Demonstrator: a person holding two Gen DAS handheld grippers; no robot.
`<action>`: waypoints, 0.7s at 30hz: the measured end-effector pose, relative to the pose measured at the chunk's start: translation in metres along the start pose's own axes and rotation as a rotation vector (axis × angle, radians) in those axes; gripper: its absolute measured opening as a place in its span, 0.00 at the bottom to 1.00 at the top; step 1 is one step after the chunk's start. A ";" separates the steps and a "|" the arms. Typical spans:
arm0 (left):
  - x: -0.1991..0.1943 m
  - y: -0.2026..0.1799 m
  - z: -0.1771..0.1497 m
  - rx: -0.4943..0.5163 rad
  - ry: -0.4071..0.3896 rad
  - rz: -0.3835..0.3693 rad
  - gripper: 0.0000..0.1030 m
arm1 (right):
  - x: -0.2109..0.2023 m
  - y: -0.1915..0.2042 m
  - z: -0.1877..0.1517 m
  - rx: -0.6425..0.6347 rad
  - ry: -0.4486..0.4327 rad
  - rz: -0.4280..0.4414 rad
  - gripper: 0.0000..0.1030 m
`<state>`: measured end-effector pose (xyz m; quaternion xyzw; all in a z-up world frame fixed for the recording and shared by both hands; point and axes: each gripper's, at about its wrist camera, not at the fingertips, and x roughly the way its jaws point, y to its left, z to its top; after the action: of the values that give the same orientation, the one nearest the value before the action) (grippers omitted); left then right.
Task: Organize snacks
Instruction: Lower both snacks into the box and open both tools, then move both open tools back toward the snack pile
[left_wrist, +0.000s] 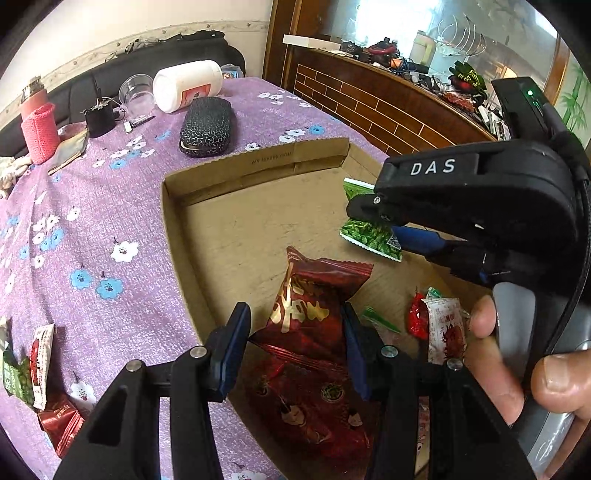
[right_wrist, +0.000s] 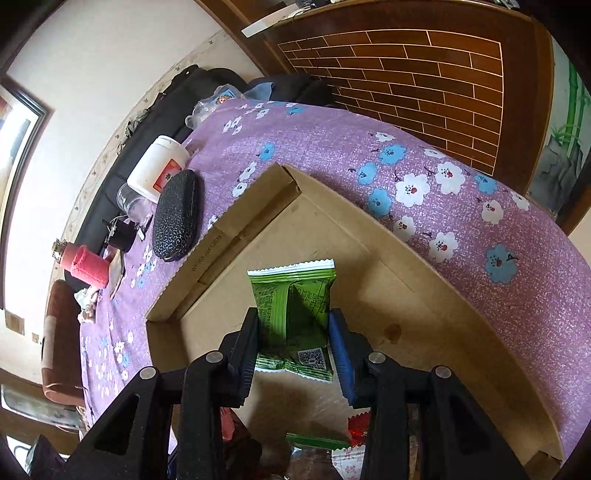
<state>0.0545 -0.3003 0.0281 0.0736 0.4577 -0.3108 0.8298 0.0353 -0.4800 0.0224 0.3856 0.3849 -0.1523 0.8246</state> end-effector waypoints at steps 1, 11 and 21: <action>0.000 0.000 0.000 -0.001 0.000 0.000 0.46 | 0.000 0.001 0.000 0.000 0.001 0.001 0.39; -0.007 -0.002 0.002 -0.007 -0.011 -0.008 0.50 | -0.019 0.005 0.000 -0.017 -0.072 -0.008 0.42; -0.053 0.018 0.004 -0.037 -0.062 0.009 0.54 | -0.064 0.026 -0.008 -0.080 -0.265 0.116 0.43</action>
<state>0.0472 -0.2634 0.0702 0.0504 0.4370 -0.3006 0.8463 0.0028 -0.4599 0.0807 0.3506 0.2558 -0.1386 0.8902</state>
